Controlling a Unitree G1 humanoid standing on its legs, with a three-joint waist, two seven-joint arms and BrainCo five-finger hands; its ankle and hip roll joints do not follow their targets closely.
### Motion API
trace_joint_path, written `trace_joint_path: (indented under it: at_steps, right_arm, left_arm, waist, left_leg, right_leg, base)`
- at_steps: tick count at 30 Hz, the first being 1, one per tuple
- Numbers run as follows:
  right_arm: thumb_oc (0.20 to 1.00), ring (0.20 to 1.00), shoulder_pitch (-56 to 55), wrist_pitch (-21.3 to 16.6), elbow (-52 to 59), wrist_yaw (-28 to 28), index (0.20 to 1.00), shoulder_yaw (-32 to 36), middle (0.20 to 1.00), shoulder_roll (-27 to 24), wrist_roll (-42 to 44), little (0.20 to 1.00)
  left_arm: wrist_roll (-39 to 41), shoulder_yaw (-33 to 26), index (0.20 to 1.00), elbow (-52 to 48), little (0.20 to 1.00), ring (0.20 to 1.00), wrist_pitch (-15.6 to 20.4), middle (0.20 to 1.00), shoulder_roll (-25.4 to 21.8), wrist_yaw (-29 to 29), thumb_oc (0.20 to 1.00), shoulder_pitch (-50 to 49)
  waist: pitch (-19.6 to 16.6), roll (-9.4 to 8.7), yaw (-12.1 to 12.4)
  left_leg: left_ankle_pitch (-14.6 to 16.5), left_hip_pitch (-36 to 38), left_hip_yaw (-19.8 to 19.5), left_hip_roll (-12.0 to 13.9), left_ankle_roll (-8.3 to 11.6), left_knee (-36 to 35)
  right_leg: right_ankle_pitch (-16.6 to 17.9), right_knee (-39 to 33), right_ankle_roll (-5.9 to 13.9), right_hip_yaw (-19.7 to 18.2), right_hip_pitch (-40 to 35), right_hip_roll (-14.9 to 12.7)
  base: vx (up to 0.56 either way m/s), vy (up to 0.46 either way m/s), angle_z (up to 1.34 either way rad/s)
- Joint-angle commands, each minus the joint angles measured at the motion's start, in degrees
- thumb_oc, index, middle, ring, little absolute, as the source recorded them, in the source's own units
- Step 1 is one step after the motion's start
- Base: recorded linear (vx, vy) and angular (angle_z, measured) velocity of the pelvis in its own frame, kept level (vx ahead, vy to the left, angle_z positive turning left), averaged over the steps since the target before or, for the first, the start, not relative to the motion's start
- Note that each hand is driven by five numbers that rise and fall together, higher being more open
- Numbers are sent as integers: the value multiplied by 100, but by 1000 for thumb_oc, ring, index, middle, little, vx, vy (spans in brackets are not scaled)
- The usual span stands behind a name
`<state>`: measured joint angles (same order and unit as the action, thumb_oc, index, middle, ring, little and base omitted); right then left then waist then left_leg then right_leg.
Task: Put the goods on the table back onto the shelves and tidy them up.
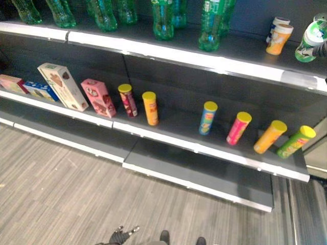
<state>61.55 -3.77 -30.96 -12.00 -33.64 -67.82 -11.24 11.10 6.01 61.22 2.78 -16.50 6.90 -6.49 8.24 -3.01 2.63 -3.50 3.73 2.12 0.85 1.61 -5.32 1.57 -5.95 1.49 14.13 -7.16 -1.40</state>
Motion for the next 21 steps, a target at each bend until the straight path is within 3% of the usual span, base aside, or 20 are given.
trace_joint_path:
  at_steps: [1, 11, 21]
  right_arm:
    - [200, 200, 604, 16, -387, -170, 200, -262, 200, -17, 97, 200]
    - [200, 200, 1552, 22, -1769, 245, 200, -1227, 200, 425, 361, 200]
    - [200, 200, 1944, 18, -2506, 429, 200, -1352, 200, 596, 774, 200]
  left_arm:
    - [283, 59, 1000, 211, 1000, 1000, 192, 1000, -259, 75, 1000, 198]
    - [376, 261, 1000, 199, 1000, 1000, 264, 1000, -348, -29, 1000, 290]
    - [382, 386, 1000, 270, 1000, 1000, 273, 1000, -366, -116, 1000, 343]
  waist:
    - [-150, -253, 124]
    - [-167, -291, 291]
    - [-216, -314, 399]
  left_leg:
    - [624, 129, 98, 126, 317, 32]
    - [587, 32, -102, 78, 336, 32]
    - [573, -44, -270, 23, 354, 32]
  right_leg:
    - [-875, 95, 298, 317, -300, -221]
    - [-910, 95, 314, 533, -308, -240]
    - [-941, 95, 334, 725, -326, -249]
  base:
    - [20, -11, 5]
    - [14, -10, 12]
    - [18, -14, 10]
